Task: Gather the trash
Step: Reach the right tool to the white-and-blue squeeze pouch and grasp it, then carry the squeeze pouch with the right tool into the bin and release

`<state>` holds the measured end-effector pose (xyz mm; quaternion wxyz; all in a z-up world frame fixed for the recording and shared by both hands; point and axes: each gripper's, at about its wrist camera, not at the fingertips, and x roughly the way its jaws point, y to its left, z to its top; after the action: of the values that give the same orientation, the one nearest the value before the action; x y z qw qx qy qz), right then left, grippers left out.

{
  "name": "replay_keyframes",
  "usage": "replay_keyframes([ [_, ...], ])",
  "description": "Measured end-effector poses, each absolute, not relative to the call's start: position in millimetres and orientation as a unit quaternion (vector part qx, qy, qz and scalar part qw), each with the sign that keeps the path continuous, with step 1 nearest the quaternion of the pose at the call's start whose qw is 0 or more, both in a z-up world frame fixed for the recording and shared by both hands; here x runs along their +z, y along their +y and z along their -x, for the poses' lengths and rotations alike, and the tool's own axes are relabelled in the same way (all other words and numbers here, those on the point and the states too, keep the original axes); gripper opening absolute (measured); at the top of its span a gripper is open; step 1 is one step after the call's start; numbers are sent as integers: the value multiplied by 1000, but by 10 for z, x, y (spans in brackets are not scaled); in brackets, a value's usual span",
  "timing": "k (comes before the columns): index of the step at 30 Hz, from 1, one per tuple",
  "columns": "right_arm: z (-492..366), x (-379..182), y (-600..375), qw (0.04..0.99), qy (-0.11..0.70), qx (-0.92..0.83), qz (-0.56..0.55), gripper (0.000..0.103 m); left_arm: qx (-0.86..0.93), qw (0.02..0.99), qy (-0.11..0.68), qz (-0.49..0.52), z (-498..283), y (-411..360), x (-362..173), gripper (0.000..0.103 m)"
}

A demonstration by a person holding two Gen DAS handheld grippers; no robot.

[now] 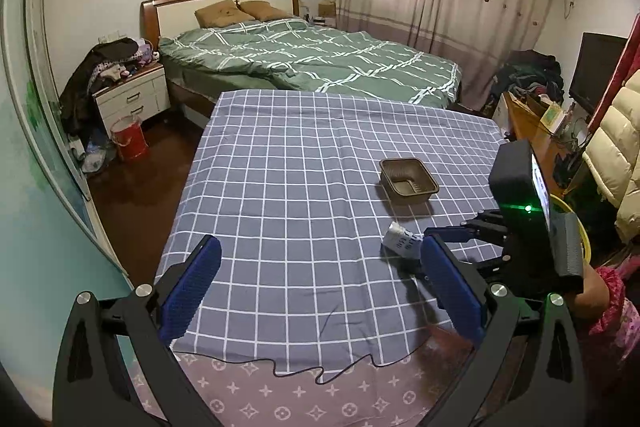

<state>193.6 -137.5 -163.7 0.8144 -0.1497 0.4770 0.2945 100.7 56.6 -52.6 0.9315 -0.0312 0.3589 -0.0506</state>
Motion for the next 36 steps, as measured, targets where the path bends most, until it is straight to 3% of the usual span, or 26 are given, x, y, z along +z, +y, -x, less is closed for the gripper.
replay_keyframes([
  [6,-1894,-1669,-1427,820,470,288,155,24,-59,928,366,29,-1054,465,-575,98],
  [18,-1697,-1599,-2192,842,470,250,84,23,-85,919,384,27,-1165,270,-706,98],
  [36,-1705,-1397,-4436,892,450,29,-40,23,-136,903,407,7,-1438,-263,-896,98],
])
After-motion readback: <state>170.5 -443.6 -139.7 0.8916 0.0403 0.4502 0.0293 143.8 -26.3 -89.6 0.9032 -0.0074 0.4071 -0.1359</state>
